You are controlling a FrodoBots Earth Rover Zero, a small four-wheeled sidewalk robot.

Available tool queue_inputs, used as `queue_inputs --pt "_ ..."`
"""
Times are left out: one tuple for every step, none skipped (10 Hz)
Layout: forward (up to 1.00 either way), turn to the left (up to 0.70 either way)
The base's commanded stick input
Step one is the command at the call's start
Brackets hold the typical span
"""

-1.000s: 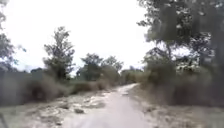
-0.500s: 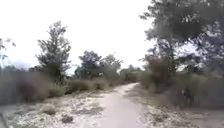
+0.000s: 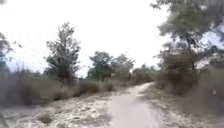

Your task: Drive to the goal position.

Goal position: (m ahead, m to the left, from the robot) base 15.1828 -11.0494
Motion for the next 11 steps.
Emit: queue_inputs --pt "0.85 0.00" --pt "0.85 0.00" --pt "0.85 0.00" --pt "0.85 0.00" --pt "0.85 0.00" --pt "0.85 0.00" --pt "0.85 0.00" --pt "0.85 0.00" --pt "0.85 0.00" --pt "0.85 -0.08" --pt "0.85 -0.23"
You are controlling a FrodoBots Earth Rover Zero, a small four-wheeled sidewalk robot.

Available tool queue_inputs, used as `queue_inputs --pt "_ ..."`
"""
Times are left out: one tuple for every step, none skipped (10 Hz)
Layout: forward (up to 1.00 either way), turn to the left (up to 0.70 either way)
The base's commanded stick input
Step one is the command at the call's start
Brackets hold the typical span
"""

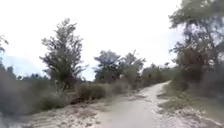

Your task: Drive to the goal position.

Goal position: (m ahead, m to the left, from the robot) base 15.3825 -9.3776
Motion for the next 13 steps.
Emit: queue_inputs --pt "0.85 -0.05" --pt "0.85 -0.05" --pt "0.85 -0.25" --pt "0.85 -0.26" --pt "0.85 -0.05" --pt "0.85 -0.22" --pt "0.85 -0.32" --pt "0.85 -0.26" --pt "0.85 0.00" --pt "0.85 0.00" --pt "0.85 0.00" --pt "0.85 0.00" --pt "0.85 0.00"
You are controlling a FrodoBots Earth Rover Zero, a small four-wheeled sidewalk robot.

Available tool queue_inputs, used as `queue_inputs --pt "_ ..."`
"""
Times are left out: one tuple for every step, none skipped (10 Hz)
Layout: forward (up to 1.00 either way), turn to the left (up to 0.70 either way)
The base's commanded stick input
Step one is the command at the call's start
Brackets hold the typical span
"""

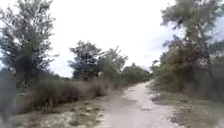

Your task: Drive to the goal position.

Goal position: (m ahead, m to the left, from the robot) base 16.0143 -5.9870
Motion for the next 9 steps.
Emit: queue_inputs --pt "0.85 0.00" --pt "0.85 0.00" --pt "0.85 0.00" --pt "0.85 0.00" --pt "0.85 0.00" --pt "0.85 0.00" --pt "0.85 0.00" --pt "0.85 0.00" --pt "0.85 0.00"
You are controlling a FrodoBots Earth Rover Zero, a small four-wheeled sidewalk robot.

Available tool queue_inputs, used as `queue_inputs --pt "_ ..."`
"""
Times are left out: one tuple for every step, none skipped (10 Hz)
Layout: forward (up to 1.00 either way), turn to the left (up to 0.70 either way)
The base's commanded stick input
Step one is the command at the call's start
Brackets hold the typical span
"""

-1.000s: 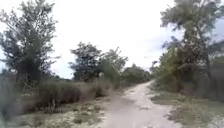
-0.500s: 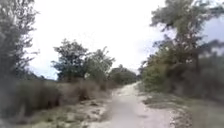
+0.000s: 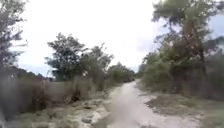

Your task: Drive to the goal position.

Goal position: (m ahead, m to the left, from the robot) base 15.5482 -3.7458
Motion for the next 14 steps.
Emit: queue_inputs --pt "0.85 0.00" --pt "0.85 0.00" --pt "0.85 0.00" --pt "0.85 0.00" --pt "0.85 0.00" --pt "0.85 0.00" --pt "0.85 0.00" --pt "0.85 0.00" --pt "0.85 0.00" --pt "0.85 0.00" --pt "0.85 0.00" --pt "0.85 0.00" --pt "0.85 0.00" --pt "0.85 0.00"
